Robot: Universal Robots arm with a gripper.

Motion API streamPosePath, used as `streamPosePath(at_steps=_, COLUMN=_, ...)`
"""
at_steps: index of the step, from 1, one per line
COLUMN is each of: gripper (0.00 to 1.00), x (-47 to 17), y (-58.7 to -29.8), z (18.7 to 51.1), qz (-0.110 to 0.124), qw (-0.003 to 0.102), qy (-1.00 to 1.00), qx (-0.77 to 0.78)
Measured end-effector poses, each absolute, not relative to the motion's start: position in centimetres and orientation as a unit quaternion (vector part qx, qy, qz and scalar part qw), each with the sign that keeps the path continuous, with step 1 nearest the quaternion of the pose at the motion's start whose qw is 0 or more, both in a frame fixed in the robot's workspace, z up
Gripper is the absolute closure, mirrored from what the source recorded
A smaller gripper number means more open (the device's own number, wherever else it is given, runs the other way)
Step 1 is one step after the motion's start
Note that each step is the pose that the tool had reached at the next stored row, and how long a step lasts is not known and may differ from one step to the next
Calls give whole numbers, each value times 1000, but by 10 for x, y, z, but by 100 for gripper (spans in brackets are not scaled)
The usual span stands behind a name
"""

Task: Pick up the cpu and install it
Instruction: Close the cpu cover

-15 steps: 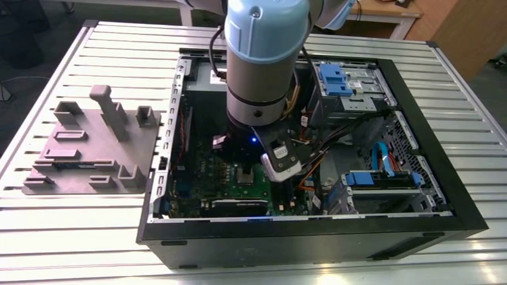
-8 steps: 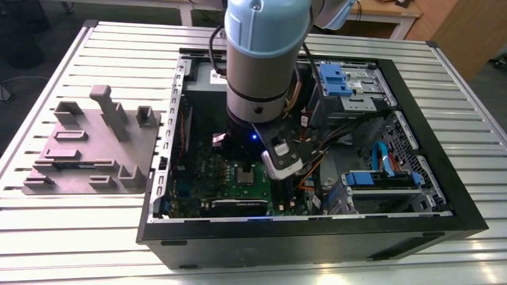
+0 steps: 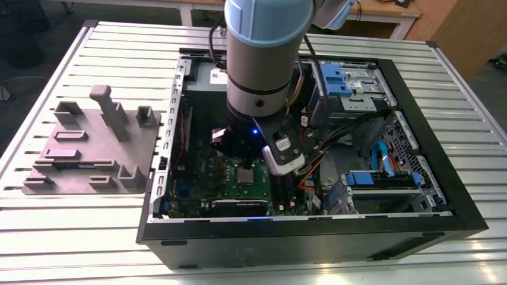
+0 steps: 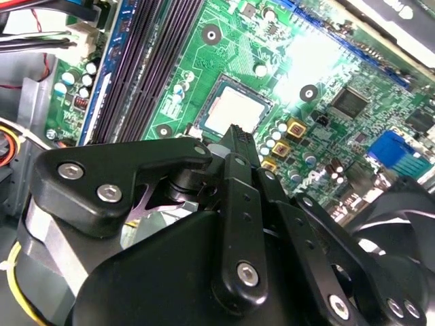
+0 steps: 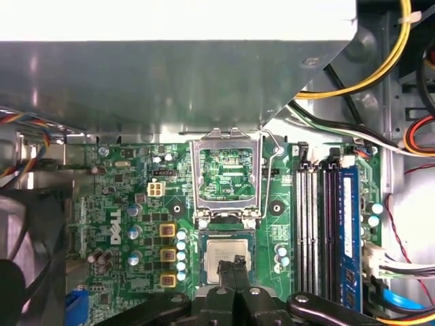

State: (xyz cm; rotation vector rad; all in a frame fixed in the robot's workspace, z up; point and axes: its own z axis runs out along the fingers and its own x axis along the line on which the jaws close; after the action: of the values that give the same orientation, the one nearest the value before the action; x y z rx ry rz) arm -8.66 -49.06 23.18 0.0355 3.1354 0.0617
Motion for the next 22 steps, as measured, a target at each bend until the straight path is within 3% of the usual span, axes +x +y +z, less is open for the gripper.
streamPosePath(at_steps=22, gripper=90, x=-87, y=-491, z=235, qz=25, qw=3, qy=1000, qx=11)
